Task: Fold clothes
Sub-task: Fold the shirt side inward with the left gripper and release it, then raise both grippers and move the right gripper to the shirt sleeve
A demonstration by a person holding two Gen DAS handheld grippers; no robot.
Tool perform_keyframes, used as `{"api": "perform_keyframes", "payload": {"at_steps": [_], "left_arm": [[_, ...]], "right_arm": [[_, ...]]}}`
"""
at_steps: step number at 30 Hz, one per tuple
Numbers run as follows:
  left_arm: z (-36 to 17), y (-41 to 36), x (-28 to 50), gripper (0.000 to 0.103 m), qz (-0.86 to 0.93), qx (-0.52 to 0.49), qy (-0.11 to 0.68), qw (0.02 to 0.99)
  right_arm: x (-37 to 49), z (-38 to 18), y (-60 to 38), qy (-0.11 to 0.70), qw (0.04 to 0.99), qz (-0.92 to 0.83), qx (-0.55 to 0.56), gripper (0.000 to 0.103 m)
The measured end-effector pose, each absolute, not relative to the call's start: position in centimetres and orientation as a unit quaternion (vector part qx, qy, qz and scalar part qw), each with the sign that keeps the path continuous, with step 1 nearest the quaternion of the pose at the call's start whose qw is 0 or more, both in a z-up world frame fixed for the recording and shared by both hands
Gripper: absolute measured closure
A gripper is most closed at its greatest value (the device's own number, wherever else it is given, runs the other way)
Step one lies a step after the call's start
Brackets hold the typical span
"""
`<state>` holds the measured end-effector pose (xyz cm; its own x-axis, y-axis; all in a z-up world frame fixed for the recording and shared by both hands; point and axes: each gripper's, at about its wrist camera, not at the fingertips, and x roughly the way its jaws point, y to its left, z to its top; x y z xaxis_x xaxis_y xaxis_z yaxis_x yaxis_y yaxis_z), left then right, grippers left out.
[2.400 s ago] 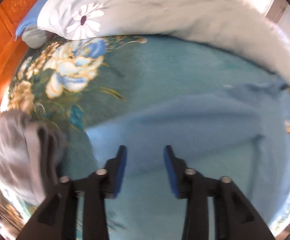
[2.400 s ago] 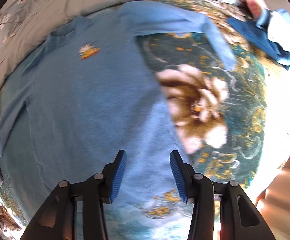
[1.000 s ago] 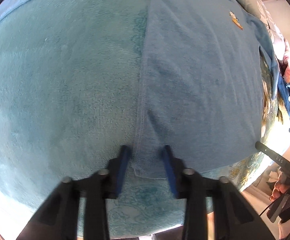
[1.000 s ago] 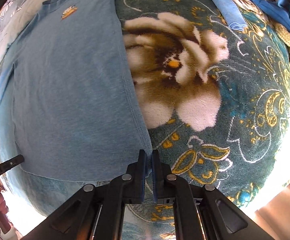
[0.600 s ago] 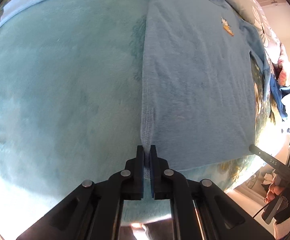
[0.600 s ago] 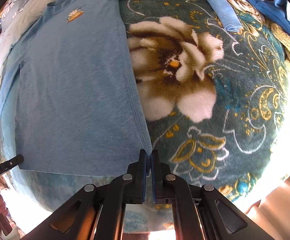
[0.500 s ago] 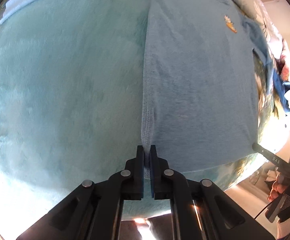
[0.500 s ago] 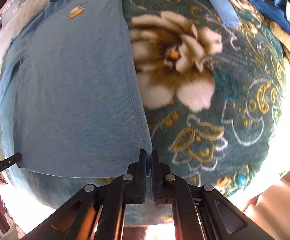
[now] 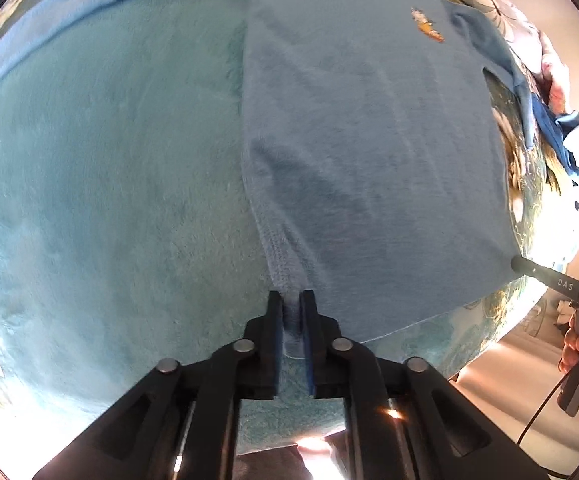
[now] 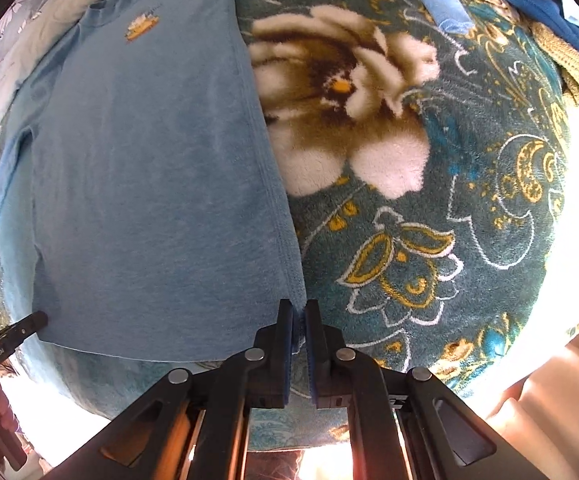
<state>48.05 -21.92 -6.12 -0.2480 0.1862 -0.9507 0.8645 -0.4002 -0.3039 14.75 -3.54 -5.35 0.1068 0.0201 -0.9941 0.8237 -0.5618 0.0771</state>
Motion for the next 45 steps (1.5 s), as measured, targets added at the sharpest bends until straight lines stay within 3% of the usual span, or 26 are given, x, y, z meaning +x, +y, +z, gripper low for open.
{"api": "perform_keyframes", "payload": {"at_steps": [4,6,8,12,14,17,23,27,36,41,45], "left_arm": [[-2.0,-23.7,48.3,0.06,-0.668,0.526,0.452,0.269],[1.1,-24.9,48.3,0.048,-0.702,0.502,0.429,0.268],[3.9,-26.1,49.8,0.043,-0.732,0.478,0.404,0.268],[9.7,-28.2,52.8,0.033,-0.791,0.426,0.353,0.262],[12.7,-29.1,47.6,0.029,-0.814,0.401,0.333,0.257],[15.7,-30.4,46.0,0.017,-0.846,0.362,0.306,0.245],[19.2,-31.4,42.7,0.0,-0.882,0.325,0.259,0.223],[21.0,-31.4,42.6,0.0,-0.892,0.321,0.227,0.221],[23.4,-31.1,40.3,0.0,-0.893,0.323,0.185,0.254],[24.7,-30.1,37.9,0.0,-0.871,0.327,0.149,0.335],[25.4,-29.9,36.3,0.0,-0.855,0.312,0.178,0.374]], "right_arm": [[14.2,-2.2,-4.1,0.31,0.338,-0.611,0.645,0.09],[13.5,0.2,-4.5,0.289,0.335,-0.635,0.633,0.082],[12.7,3.2,-4.9,0.257,0.333,-0.664,0.618,0.057],[12.2,8.0,-7.9,0.203,0.335,-0.714,0.58,0.04],[12.1,10.6,-8.7,0.191,0.337,-0.736,0.555,0.03],[12.8,13.9,-9.5,0.171,0.345,-0.762,0.521,0.022],[14.8,17.9,-11.2,0.163,0.376,-0.777,0.478,0.016],[16.3,19.7,-12.3,0.159,0.394,-0.784,0.452,0.0],[17.8,24.8,-13.1,0.154,0.415,-0.82,0.362,0.0],[15.6,26.0,-13.4,0.144,0.404,-0.84,0.333,0.0],[12.0,25.1,-13.6,0.139,0.373,-0.858,0.324,0.0]]}}
